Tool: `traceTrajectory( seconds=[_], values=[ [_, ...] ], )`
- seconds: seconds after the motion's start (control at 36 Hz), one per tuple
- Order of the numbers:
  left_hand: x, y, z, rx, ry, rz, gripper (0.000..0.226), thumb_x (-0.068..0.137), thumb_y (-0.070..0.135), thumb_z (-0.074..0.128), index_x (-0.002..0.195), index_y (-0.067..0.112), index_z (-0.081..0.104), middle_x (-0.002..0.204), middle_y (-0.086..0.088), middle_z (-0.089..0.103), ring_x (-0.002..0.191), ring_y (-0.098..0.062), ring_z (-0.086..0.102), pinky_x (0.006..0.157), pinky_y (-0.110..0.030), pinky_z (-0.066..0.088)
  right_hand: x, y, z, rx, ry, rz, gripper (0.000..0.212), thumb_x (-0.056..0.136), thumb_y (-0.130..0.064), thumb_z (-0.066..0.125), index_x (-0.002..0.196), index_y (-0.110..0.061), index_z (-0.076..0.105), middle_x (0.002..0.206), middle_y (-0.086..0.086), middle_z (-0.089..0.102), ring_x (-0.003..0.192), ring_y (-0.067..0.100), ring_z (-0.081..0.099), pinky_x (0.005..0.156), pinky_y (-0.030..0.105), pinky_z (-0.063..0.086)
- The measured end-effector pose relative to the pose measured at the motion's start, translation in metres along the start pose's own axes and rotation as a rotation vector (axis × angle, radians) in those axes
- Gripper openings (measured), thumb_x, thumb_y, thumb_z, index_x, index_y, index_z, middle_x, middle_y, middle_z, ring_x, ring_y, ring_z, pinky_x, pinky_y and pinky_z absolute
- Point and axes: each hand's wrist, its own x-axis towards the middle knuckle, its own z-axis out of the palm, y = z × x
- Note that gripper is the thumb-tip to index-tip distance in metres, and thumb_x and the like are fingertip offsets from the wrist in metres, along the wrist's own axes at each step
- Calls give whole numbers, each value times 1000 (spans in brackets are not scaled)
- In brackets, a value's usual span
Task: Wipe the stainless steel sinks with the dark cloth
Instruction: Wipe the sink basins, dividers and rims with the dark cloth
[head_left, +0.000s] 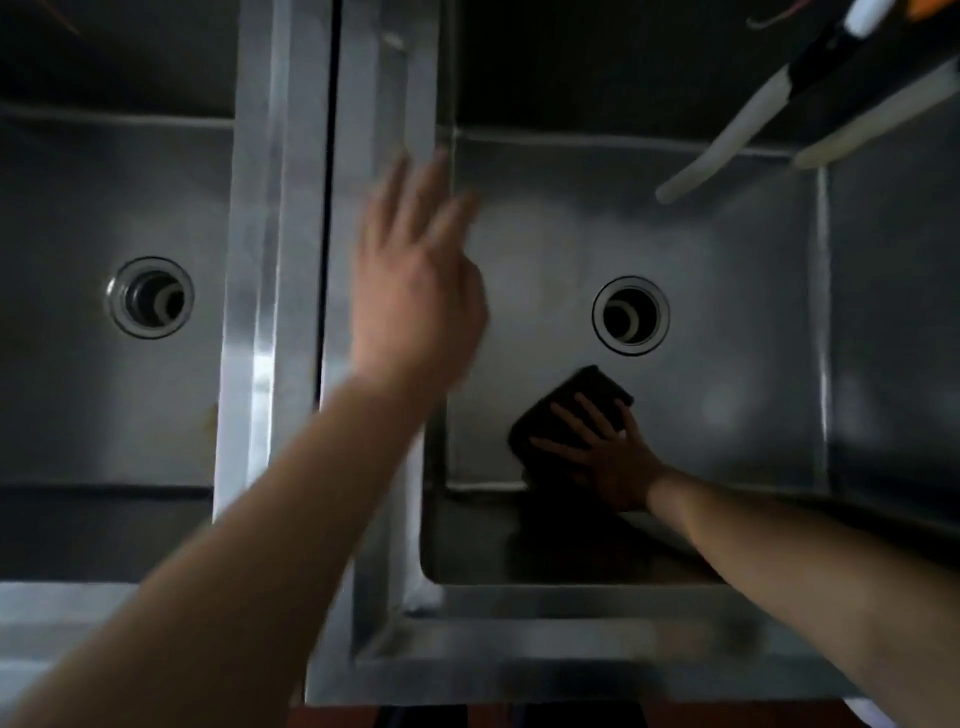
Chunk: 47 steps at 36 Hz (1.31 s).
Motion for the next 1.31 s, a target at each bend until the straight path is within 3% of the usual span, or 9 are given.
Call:
traceTrajectory(
  seconds=[0.08,0.14,0.25,0.42,0.53,0.78,0.94,1.22,1.31],
  values=[
    [-35,27,45,-204,-190,-111,58,77,6,45,132,12,61,152,-13,44,146,-34,30,120,-40,22,32,9,-17,173,55,98,68,90,-59,28,148,-54,-7,160,5,30,146,40,25,100,74,29],
    [-50,34,78,-236,-434,-286,67,80,13,39,146,17,46,161,-8,29,151,-29,15,121,-35,14,66,19,-37,272,142,201,65,91,-62,20,145,-56,-15,165,3,10,151,38,4,108,74,15],
    [-65,16,142,130,-807,-364,84,92,22,51,158,32,0,167,1,-10,153,-24,-13,124,-41,-1,137,62,-81,434,211,377,59,97,-64,22,145,-59,-12,163,-6,-21,147,27,-26,111,67,-12],
    [-44,-14,197,218,-763,-404,94,91,30,57,157,34,-11,165,2,-19,152,-25,-19,123,-43,-8,206,140,-133,443,287,444,58,99,-60,25,148,-57,-6,163,-6,-22,147,25,-27,112,65,-13],
    [-37,-29,212,237,-742,-333,75,99,43,42,157,39,-6,166,1,-18,152,-26,-17,123,-45,-9,217,190,-149,416,338,449,59,99,-60,28,151,-53,-1,164,-6,-17,149,27,-23,114,60,-12],
    [-49,-36,213,226,-881,-430,73,99,39,42,154,46,-5,164,5,-24,151,-30,-21,122,-53,-3,141,235,-89,579,279,720,66,91,-71,24,150,-54,-2,164,-7,-16,149,24,-21,117,60,-8],
    [-52,-35,219,260,-918,-420,86,95,31,47,153,45,-15,161,3,-31,149,-33,-26,122,-56,-1,68,192,-28,687,202,923,63,96,-65,25,148,-55,-9,163,-4,-20,148,27,-23,117,61,-6],
    [-52,-30,216,243,-921,-424,93,89,23,49,153,45,-15,160,0,-34,147,-34,-28,119,-59,-7,-24,63,28,407,-39,440,58,87,-72,8,133,-67,-27,156,-6,-37,144,30,-33,115,65,0],
    [-51,-30,219,267,-923,-417,94,89,23,50,153,44,-16,159,0,-35,147,-35,-28,118,-59,-8,-47,62,50,121,53,45,60,92,-63,16,148,-58,-5,165,5,-8,149,41,-10,106,76,19]
  ],
)
